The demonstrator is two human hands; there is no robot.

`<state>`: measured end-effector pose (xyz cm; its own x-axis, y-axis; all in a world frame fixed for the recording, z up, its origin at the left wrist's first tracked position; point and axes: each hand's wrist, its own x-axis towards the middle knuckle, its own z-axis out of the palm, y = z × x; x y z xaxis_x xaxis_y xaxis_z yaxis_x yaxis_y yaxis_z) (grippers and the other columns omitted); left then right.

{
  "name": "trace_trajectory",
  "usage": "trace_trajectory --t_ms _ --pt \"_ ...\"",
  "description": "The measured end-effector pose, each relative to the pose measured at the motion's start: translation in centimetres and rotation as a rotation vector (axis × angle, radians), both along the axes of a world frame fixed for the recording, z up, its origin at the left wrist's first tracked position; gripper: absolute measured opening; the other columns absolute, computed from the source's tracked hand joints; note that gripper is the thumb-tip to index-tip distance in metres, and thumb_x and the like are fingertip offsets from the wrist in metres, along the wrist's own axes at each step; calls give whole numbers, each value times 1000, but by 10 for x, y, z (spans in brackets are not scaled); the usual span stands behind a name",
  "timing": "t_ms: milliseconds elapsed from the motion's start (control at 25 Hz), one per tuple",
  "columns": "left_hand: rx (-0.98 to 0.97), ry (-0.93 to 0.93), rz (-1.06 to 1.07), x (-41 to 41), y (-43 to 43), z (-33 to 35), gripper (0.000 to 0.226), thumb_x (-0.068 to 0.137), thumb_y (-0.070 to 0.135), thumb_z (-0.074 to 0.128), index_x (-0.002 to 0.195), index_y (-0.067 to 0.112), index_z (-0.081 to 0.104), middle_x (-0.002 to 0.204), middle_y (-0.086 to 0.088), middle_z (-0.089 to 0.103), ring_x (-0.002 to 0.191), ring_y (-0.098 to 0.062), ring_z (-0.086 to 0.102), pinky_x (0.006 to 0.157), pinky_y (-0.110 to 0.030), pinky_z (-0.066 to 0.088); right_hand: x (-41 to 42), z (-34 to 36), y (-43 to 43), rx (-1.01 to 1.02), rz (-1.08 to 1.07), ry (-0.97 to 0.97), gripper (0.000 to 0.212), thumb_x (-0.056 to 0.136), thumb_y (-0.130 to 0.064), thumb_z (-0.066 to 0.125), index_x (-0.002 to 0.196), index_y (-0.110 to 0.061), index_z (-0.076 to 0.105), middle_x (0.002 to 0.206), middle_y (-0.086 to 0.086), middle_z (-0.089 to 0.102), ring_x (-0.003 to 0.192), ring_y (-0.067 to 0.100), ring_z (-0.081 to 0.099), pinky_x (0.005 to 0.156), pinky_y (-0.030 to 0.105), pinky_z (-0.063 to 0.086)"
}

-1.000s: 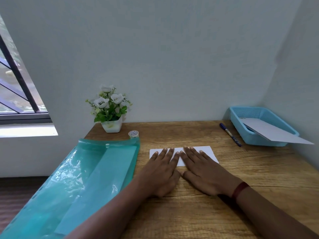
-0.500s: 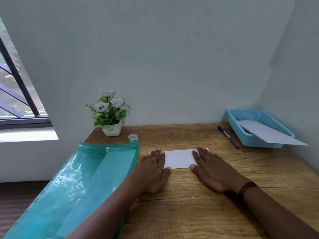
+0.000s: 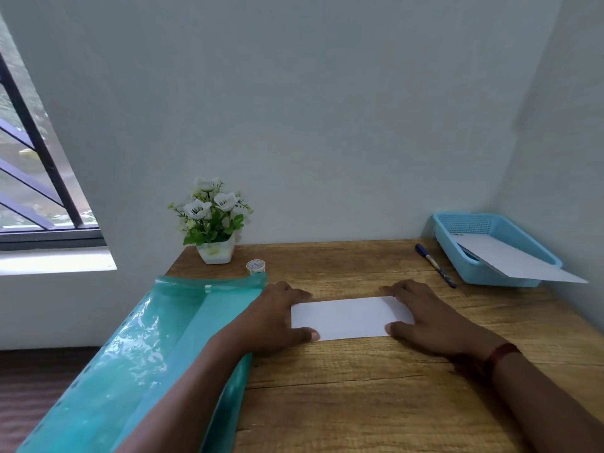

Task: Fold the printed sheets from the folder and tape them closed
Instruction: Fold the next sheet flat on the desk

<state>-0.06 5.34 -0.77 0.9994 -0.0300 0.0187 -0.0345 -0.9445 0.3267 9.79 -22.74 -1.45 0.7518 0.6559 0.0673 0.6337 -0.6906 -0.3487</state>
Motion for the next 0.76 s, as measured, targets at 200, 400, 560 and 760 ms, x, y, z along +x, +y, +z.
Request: trace_trajectory --t_ms 200,400,560,760 --pt "71 50 -36 -3 1 2 79 73 71 64 140 33 47 129 11 44 115 -8 40 98 -27 42 2 -2 -3 10 31 31 62 86 -50 62 142 -36 39 131 -16 34 116 1 32 86 17 35" --pt "132 114 -92 -7 -3 8 74 82 66 59 144 28 44 142 6 40 126 -13 35 108 -32 36 -8 1 -6 -17 63 10 59 88 -52 59 141 -36 40 128 -16 33 114 0 32 83 10 31" --pt "296 185 -205 -20 -13 7 66 101 50 36 155 20 16 164 1 5 150 -18 -1 120 -37 2 -22 -3 -14 -94 77 10 64 96 -52 43 153 -33 20 159 -15 8 143 0 6 114 21 14" --pt "300 112 -168 -42 -20 -12 59 105 43 18 156 18 0 163 -2 -8 149 -17 -10 122 -39 -6 -44 -5 -12 -319 73 -49 76 85 -62 -4 153 -28 -11 158 -14 -20 143 0 -19 119 33 -13"
